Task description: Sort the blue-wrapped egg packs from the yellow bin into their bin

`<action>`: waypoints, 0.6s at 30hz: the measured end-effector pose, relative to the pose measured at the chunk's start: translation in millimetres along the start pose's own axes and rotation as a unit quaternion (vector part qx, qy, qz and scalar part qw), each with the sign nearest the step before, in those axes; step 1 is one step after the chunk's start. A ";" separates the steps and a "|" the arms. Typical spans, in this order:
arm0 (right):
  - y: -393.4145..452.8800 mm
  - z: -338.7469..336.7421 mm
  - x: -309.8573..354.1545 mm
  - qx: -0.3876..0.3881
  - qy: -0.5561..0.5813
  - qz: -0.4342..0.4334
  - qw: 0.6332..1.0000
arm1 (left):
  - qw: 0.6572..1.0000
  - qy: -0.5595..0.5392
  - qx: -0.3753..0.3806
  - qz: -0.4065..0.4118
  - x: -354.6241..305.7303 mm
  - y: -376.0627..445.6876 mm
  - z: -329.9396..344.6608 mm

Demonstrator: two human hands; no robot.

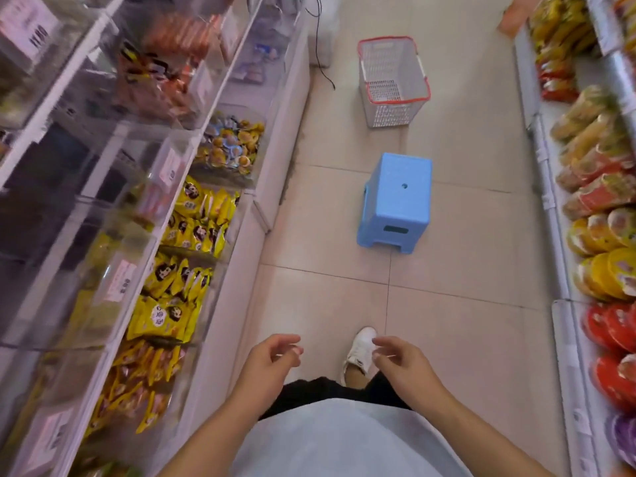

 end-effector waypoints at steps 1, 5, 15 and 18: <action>13.0 -15.6 12.1 0.001 0.001 -0.002 1.000 | 1.000 -0.006 -0.001 0.000 -17.7 11.0 2.8; 65.7 -75.3 61.4 0.009 -0.024 -0.008 1.000 | 1.000 -0.001 0.005 0.018 -87.7 62.5 13.6; 191.3 -136.5 161.9 0.016 -0.063 0.018 0.998 | 0.999 -0.021 0.022 0.016 -191.8 202.1 -16.3; 227.3 -140.2 203.6 0.017 -0.069 0.023 0.997 | 0.999 -0.021 0.020 0.023 -222.9 240.8 -49.9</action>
Point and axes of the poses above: each hand's wrist, its own y-axis towards the middle knuckle, its own z-axis out of the palm, x = y × z, the point moved 5 cm from there along y, towards the middle knuckle, and after that the axes turned 9 degrees about x, right-handed, at the moved point
